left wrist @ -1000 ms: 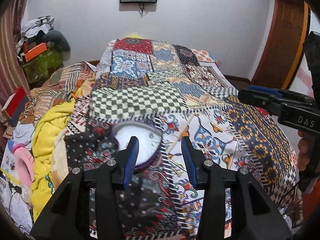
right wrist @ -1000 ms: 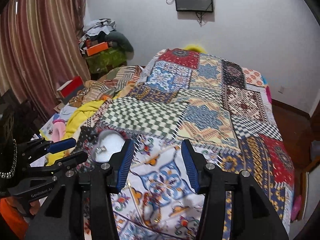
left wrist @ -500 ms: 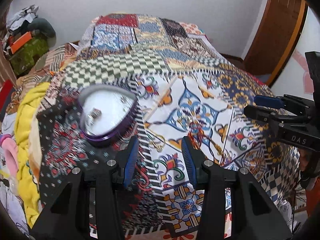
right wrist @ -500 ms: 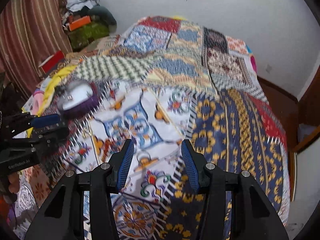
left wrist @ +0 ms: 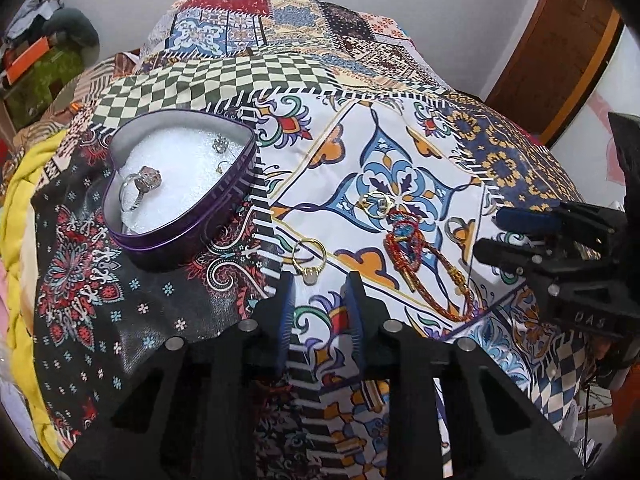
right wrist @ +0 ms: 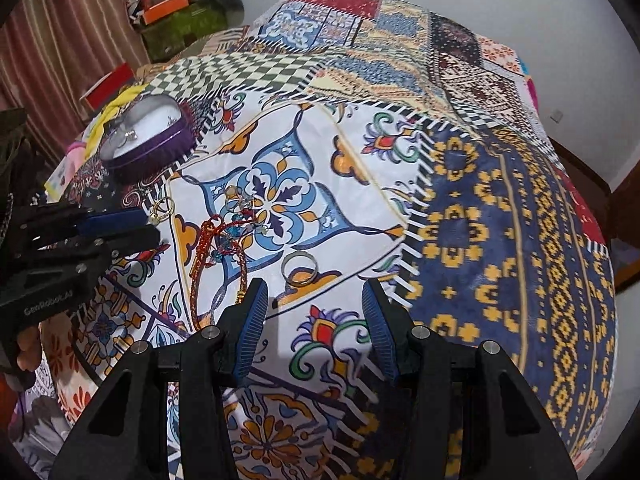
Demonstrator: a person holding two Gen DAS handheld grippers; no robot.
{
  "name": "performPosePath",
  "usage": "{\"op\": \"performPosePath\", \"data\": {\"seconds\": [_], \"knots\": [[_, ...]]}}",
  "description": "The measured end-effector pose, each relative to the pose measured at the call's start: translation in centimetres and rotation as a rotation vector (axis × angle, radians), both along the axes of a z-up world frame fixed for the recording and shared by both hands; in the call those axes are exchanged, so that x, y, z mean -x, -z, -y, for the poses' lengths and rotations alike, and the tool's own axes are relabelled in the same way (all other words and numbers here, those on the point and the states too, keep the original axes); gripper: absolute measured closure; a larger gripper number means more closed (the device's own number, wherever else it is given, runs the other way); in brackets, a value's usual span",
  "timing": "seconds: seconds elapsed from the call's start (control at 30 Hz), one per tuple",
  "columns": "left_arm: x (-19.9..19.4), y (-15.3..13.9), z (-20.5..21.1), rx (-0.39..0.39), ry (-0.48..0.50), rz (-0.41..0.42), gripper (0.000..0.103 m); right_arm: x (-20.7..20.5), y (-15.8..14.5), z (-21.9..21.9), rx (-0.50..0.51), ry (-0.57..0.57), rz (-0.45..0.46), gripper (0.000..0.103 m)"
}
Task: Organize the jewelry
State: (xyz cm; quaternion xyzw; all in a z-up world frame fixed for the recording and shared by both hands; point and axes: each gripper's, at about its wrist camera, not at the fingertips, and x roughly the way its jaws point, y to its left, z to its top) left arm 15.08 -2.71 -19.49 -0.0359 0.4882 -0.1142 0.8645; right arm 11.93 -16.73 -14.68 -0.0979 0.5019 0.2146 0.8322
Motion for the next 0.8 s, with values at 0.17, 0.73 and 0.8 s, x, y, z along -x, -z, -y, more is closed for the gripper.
{"op": "performPosePath", "data": {"seconds": [0.17, 0.73, 0.8], "knots": [[-0.4, 0.3, -0.1, 0.013, -0.015, 0.012, 0.078, -0.4, 0.7, -0.6, 0.01, -0.015, -0.009, 0.057], [-0.6, 0.6, -0.4, 0.009, -0.034, 0.025, 0.098, -1.2, 1.1, -1.5, 0.031, -0.038, -0.014, 0.083], [-0.4, 0.4, -0.4, 0.003, -0.037, 0.027, 0.098, -1.1, 0.8, -1.4, 0.025, -0.037, -0.009, 0.083]]}}
